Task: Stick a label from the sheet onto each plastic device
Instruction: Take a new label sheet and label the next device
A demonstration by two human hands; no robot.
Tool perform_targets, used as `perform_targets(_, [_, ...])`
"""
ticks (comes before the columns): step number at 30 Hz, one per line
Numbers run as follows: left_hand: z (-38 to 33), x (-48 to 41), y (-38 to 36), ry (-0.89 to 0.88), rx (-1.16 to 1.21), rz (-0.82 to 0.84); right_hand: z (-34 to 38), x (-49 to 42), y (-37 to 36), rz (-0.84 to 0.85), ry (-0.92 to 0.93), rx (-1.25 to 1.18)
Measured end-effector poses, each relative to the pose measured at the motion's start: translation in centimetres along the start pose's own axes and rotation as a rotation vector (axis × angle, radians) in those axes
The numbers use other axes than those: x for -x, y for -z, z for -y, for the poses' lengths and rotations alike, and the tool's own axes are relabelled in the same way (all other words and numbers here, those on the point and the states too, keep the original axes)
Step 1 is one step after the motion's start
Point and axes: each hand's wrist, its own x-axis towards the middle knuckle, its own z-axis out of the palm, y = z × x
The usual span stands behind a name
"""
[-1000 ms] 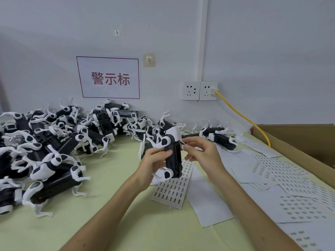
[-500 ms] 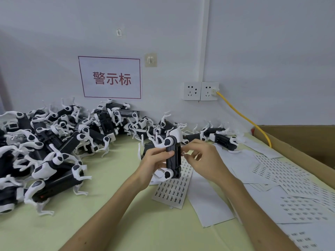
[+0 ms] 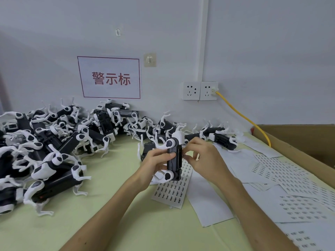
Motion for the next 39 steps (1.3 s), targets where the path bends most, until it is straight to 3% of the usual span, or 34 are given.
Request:
perform_targets(7, [-0.4,-0.1,-0.4,0.035,0.096,-0.063,0.4,0.0,0.1,-0.115,-0.044,-0.022])
perform_targets(12, [-1.1,-0.1,0.4,0.051,0.307,-0.231,1.5,-0.7,0.7,-0.205,-0.368,-0.629])
perform_targets(17, [-0.8,-0.5,0.6,0.025,0.558,-0.420,2.8,-0.8,0.7,-0.063,-0.668,-1.385])
perform_targets(21, [-0.8,-0.5,0.6,0.047,0.768,-0.469,4.6,-0.2,-0.6,0.081,-0.777,-1.738])
perform_targets(28, [-0.9,-0.3,-0.5,-0.003,0.834,-0.412,6.8,1.2,-2.6,0.297,-0.810,-1.841])
perform_targets(39, [-0.5,0.3,-1.5,0.202,0.650,-0.185,7.8,1.4,-2.8,0.193,-0.828,-1.954])
